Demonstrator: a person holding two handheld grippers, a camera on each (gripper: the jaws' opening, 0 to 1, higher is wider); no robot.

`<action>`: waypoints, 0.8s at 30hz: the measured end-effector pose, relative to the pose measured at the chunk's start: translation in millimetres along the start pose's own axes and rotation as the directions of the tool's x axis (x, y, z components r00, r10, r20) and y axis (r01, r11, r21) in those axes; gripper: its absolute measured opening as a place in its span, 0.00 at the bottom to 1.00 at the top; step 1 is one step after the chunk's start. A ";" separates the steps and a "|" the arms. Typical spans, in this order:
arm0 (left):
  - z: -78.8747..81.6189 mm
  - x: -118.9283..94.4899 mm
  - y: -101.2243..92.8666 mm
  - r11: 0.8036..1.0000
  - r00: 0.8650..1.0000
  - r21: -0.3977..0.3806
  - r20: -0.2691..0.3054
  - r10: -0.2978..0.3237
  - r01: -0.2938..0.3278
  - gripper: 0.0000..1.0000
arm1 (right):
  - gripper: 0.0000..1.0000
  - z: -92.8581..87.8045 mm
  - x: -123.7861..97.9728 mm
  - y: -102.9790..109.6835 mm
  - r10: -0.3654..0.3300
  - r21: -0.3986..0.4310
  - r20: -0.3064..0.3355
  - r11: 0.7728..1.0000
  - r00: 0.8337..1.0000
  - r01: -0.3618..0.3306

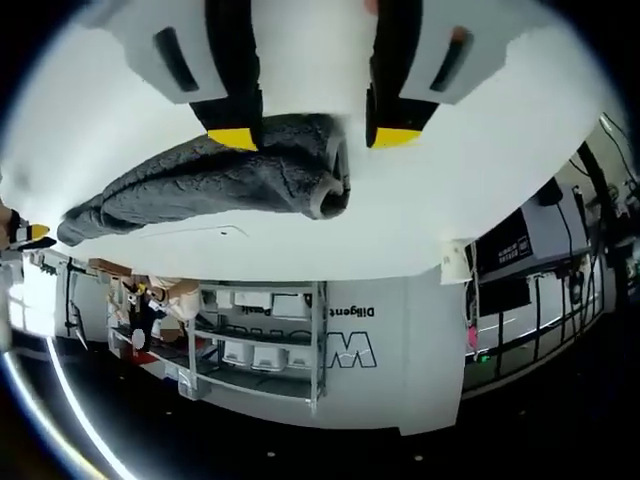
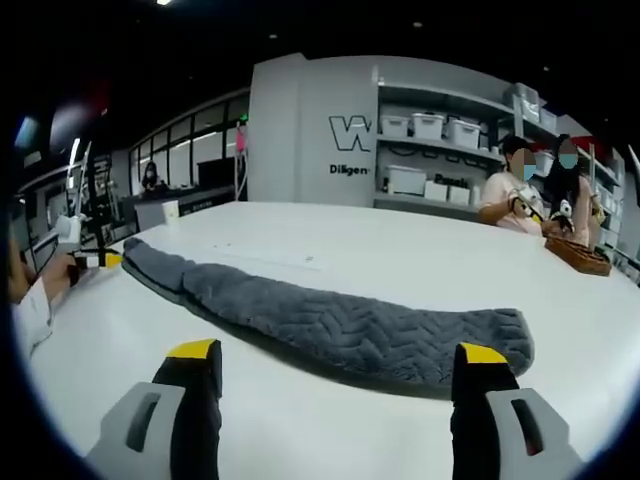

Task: Open the folded towel by lifting each exposed corner and separating the folded layers until the towel lies flat within the target outline without major curled edges

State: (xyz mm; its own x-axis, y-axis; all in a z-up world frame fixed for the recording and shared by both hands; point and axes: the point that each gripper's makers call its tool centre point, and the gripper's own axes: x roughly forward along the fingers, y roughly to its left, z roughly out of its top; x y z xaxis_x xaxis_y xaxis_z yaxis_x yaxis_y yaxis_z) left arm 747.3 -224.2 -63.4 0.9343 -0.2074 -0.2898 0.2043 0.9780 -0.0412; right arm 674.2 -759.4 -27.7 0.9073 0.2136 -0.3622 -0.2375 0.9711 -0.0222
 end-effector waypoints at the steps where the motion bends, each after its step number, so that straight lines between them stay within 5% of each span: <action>1: -0.5 0.1 -0.4 1.000 1.000 0.003 -0.002 -0.001 0.001 0.31 | 0.95 0.4 0.1 -0.2 0.000 0.000 0.002 1.000 1.000 0.000; 11: -4.3 1.9 3.1 0.998 1.000 0.061 -0.013 0.028 -0.027 0.06 | 0.95 -0.2 -0.1 1.6 0.004 0.003 0.003 1.000 1.000 -0.004; 24: -8.3 -10.6 -10.5 0.997 0.999 0.073 -0.036 -0.025 0.028 0.01 | 0.93 0.2 -1.8 -3.3 -0.002 0.017 0.009 1.000 1.000 0.001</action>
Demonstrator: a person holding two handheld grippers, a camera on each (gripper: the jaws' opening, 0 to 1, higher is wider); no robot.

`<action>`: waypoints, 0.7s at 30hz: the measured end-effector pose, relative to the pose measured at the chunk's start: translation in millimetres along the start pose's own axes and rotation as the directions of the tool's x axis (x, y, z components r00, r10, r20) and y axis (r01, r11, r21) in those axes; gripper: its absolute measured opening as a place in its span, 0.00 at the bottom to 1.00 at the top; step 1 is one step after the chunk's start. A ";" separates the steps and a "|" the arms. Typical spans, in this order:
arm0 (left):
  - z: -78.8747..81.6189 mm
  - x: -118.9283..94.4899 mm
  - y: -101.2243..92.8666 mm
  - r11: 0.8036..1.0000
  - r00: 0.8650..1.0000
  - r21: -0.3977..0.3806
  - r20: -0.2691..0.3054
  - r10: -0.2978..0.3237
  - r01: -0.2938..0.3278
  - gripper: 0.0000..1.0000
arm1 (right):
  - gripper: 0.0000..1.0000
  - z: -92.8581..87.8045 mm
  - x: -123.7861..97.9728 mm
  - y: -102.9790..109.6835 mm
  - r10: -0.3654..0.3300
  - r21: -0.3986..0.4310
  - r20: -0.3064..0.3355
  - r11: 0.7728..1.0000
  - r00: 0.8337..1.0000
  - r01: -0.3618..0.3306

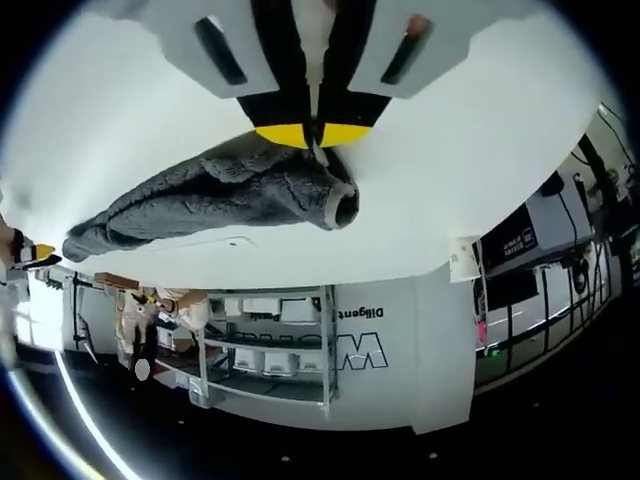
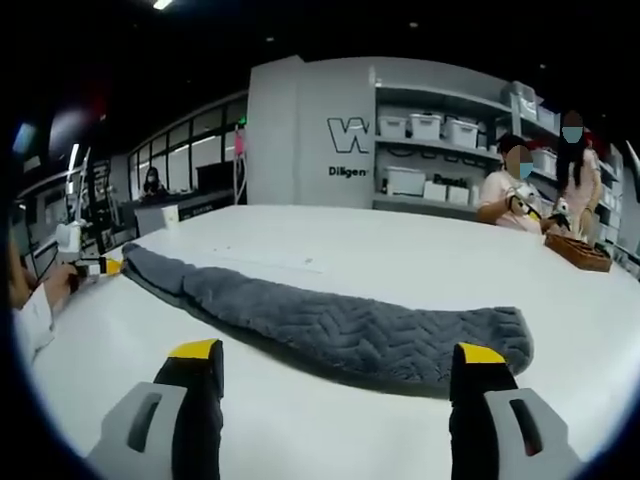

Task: Open the folded towel by lifting each exposed corner and separating the folded layers until the towel lies flat within the target outline without major curled edges

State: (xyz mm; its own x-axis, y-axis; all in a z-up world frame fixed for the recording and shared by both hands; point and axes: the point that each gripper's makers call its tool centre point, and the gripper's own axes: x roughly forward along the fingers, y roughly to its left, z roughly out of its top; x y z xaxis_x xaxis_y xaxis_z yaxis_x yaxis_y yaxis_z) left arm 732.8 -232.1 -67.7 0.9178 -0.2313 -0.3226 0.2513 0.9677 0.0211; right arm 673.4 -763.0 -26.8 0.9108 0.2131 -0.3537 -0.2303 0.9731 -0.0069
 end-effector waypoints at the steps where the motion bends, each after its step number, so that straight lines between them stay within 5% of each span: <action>1: 0.2 -2.4 -1.4 1.000 1.000 0.001 -0.001 -0.006 0.006 0.00 | 0.93 -0.2 -0.1 0.5 0.001 0.000 -0.001 1.000 1.000 -0.001; 21: -5.3 -59.9 -42.9 0.985 0.986 0.054 -0.049 -0.159 0.162 0.00 | 0.93 0.1 0.6 4.7 0.021 -0.005 -0.003 1.000 1.000 -0.021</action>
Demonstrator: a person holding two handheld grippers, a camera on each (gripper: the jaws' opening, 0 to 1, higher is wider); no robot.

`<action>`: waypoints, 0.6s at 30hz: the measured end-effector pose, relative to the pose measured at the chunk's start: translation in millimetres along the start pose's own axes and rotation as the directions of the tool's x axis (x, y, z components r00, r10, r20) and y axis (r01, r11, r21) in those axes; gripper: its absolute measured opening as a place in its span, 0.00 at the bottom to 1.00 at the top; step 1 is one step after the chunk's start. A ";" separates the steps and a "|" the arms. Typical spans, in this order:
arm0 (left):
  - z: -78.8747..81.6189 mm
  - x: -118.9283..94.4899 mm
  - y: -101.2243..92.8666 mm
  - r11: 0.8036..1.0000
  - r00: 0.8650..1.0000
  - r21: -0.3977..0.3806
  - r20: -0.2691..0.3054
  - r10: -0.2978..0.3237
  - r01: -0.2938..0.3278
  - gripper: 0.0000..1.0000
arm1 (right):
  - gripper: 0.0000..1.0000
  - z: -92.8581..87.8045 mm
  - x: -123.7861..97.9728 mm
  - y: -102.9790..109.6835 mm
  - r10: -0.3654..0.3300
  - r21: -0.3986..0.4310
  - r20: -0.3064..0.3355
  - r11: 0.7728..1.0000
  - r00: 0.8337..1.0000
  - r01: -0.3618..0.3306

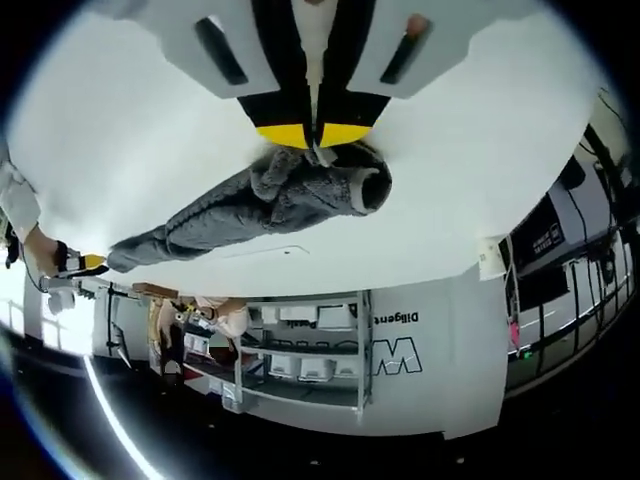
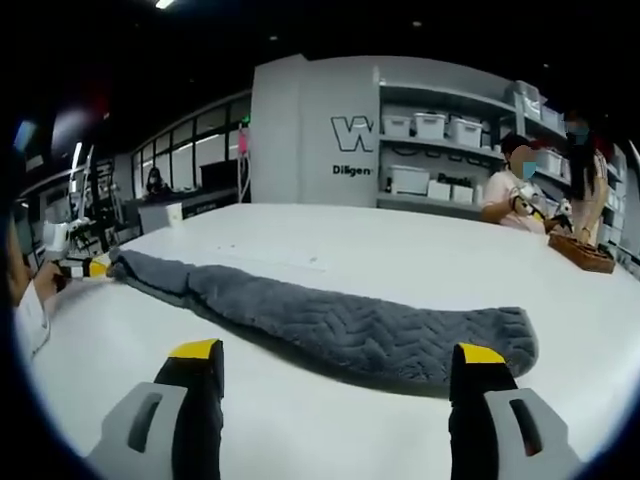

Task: Open the folded towel by lifting each exposed corner and separating the folded layers until the towel lies flat within the target outline without major curled edges

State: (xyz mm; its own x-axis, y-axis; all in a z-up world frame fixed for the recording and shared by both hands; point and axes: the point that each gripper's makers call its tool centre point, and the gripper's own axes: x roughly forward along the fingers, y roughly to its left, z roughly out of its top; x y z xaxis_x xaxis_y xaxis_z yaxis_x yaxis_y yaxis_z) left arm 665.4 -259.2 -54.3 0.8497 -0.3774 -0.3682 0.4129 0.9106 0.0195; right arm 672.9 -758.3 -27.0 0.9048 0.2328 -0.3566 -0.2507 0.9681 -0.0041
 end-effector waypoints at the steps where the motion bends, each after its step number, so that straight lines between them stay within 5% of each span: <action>1: -1.8 -3.4 -2.0 1.000 1.000 0.009 -0.007 -0.006 0.006 0.00 | 0.93 0.5 -0.3 -0.2 0.001 0.002 0.002 1.000 1.000 -0.001; 18: -32.3 -49.1 -36.5 0.995 0.992 0.046 -0.096 -0.084 0.089 0.00 | 0.94 1.0 -0.8 -1.4 0.000 0.006 0.003 1.000 1.000 0.000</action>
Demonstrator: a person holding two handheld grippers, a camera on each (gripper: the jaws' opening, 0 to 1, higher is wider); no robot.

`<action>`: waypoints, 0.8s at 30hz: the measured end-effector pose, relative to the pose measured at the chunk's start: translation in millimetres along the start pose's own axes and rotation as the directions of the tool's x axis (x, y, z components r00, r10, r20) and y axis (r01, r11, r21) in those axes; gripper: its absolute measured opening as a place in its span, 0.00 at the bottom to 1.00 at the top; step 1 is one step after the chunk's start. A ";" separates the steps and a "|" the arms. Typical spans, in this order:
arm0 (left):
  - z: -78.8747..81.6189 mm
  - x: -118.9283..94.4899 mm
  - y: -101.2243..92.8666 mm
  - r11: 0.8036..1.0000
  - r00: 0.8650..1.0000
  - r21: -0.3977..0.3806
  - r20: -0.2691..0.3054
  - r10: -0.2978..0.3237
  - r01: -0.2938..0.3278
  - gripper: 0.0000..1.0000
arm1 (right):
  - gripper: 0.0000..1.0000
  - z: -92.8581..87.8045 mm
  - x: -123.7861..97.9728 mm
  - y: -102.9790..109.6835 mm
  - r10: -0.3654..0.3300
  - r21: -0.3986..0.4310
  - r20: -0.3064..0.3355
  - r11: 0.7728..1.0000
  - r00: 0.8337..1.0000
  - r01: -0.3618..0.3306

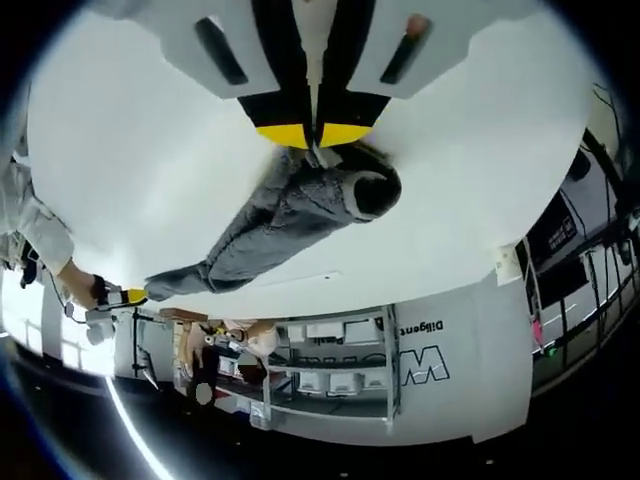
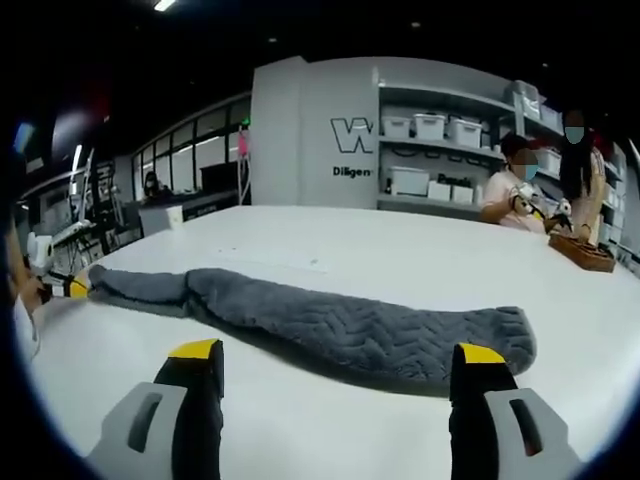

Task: Open the folded towel by lifting each exposed corner and separating the folded layers until the towel lies flat within the target outline without major curled edges

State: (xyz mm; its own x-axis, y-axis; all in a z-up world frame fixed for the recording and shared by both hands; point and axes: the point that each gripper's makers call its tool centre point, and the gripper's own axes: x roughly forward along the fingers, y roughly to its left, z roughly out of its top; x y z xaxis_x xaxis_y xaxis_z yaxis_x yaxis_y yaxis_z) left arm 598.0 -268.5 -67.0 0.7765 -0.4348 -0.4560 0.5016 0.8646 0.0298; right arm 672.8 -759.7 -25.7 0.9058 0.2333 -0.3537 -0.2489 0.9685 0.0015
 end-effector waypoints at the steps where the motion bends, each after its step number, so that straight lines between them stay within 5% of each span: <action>1: -1.9 -2.1 -2.5 1.000 1.000 -0.001 -0.005 -0.008 0.008 0.00 | 0.94 -0.2 -0.1 -0.1 -0.001 0.001 0.000 1.000 1.000 0.001; 13: -21.9 -32.5 -2.6 0.999 0.994 0.033 -0.105 0.011 -0.007 0.00 | 0.94 -0.7 -1.5 1.7 0.001 0.002 0.001 1.000 1.000 -0.001; 24: -34.7 -48.7 50.2 0.980 0.970 -0.002 -0.143 0.199 -0.201 0.00 | 0.94 0.3 -1.8 3.7 0.006 0.004 0.005 1.000 1.000 -0.006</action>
State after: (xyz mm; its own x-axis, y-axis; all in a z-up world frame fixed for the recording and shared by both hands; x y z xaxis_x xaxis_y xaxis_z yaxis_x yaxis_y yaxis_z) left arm 572.1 -195.2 -74.1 0.7980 -0.2139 -0.5634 0.3345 0.9349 0.1189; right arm 670.4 -756.6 -24.8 0.9062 0.2394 -0.3487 -0.2529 0.9675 0.0070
